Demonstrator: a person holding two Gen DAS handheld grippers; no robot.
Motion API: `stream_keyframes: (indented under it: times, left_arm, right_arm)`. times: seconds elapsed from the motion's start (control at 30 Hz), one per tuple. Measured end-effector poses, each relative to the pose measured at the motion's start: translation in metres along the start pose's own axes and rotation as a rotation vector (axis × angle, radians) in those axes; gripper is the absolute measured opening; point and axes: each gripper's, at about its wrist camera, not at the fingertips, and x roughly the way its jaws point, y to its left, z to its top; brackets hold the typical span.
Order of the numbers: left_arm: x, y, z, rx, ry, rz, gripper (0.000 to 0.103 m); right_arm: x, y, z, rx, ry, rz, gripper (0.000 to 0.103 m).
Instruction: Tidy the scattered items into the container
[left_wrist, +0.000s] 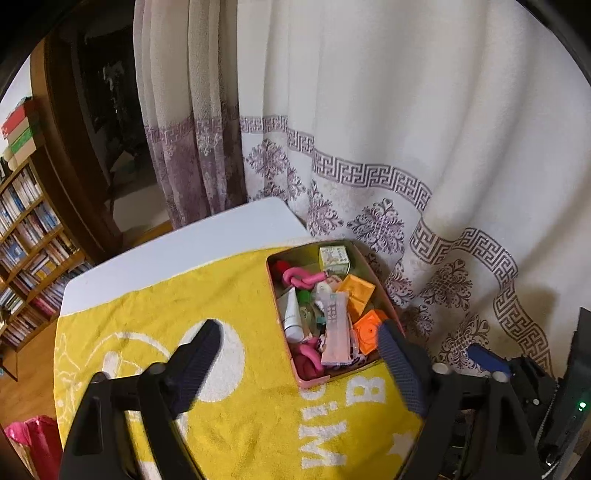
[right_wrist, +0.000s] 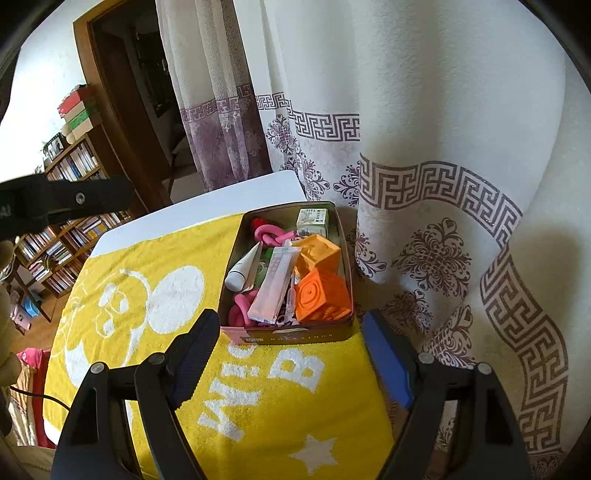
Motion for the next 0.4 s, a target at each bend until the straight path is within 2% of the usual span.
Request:
stream_keyframes:
  times: [0.1,0.4]
  left_arm:
    - [0.0026,0.0016,-0.0008,-0.018,0.006,-0.017,0.102]
    - [0.0105,-0.0046,-0.0052,0.024,0.007,-0.001,0.103]
  right_arm:
    - [-0.0005,-0.0009,0.0007,-0.001,-0.004,0.002,0.083]
    - [0.0087,-0.0013,0.0,-0.007,0.009,0.012,0.083]
